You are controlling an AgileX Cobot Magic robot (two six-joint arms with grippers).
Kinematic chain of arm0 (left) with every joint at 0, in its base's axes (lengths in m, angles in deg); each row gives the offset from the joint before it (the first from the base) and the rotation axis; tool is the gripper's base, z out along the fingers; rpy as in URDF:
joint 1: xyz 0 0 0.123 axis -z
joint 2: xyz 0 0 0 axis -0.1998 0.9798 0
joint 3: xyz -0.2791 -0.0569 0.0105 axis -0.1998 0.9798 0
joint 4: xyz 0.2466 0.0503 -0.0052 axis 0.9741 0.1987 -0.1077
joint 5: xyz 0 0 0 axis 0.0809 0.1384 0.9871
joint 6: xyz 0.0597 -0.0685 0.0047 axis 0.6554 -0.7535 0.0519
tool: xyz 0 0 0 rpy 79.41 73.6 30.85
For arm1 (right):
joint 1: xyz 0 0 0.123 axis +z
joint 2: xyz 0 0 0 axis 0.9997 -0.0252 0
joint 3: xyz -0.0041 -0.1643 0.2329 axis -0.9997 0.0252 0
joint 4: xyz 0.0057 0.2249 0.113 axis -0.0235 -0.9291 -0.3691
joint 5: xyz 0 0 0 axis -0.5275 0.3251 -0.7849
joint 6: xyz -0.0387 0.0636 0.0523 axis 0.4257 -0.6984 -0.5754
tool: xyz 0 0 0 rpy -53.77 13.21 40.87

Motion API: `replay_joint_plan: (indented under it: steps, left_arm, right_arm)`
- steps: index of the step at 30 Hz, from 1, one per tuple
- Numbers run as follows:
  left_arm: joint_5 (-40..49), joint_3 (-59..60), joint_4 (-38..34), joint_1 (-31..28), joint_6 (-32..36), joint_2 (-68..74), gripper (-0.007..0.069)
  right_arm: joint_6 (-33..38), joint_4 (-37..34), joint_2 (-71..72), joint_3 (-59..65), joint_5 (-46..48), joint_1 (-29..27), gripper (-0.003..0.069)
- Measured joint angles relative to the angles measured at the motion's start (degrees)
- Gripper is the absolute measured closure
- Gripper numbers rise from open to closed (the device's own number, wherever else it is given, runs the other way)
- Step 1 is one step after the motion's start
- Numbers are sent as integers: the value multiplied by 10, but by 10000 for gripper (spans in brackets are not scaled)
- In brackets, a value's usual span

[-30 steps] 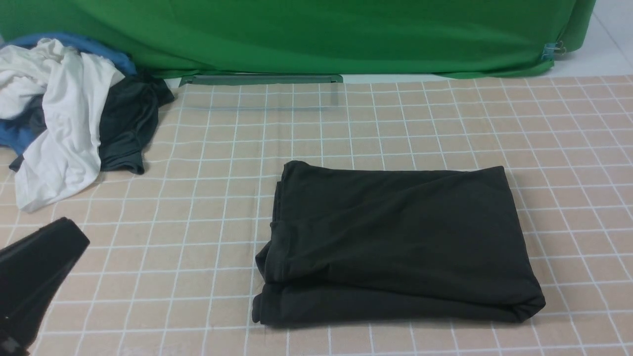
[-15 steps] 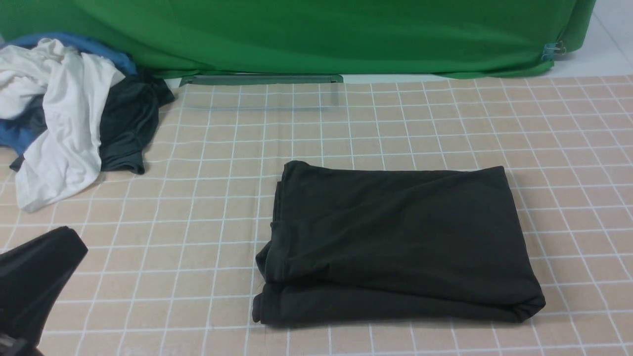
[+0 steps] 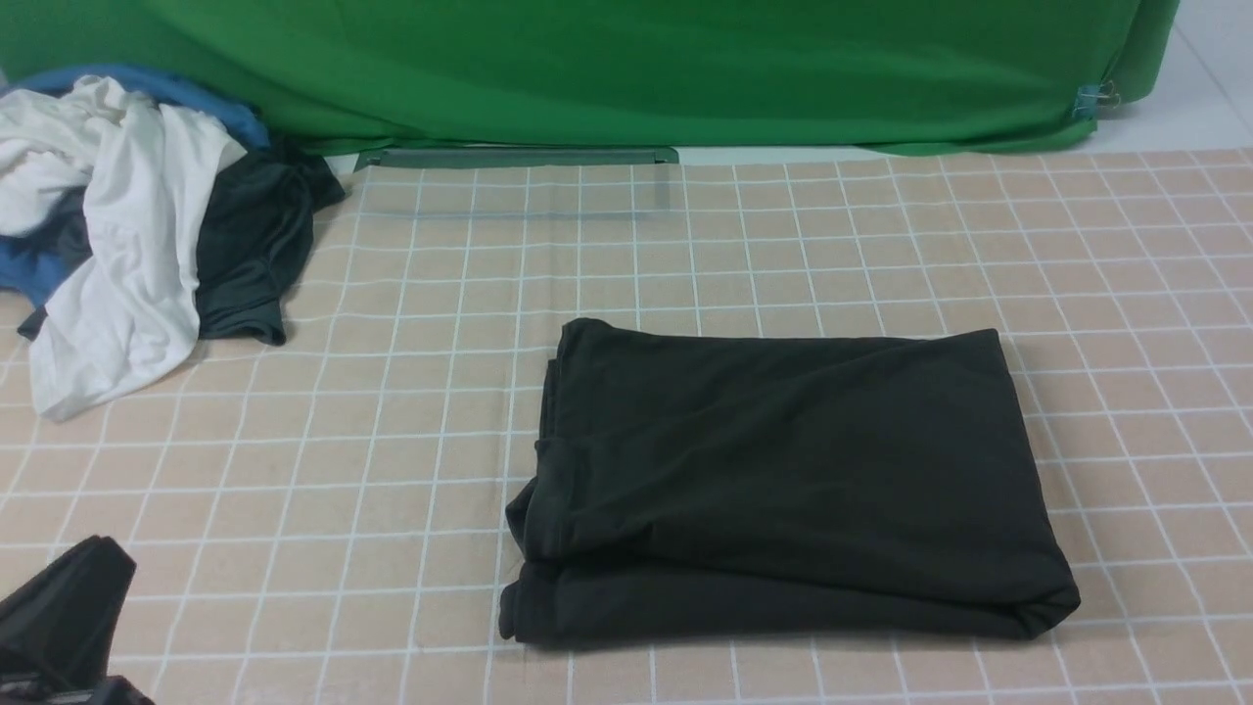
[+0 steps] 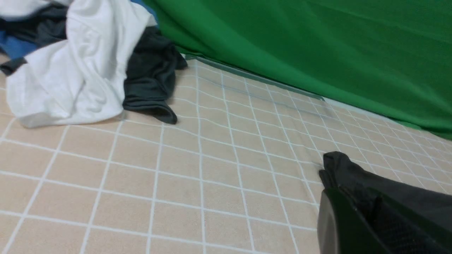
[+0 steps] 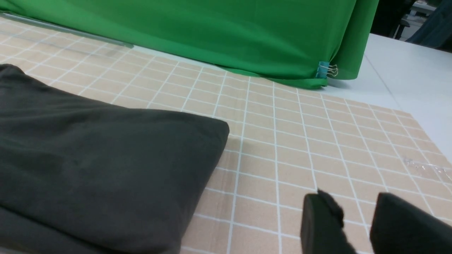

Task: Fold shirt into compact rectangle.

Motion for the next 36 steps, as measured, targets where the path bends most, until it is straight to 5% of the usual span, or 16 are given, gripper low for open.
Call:
replay_joint_plan:
  steps: [8,18,36]
  left_arm:
    - [36,6,5,-8,-1,-65,608]
    - [79,6,16,-95,0,-67,608]
    - [105,6,17,-87,-1,-67,608]
  right_arm:
    - [0,0,0,0,0,0,421]
    - [0,0,0,0,0,0,421]
    - [0,0,0,0,0,0,421]
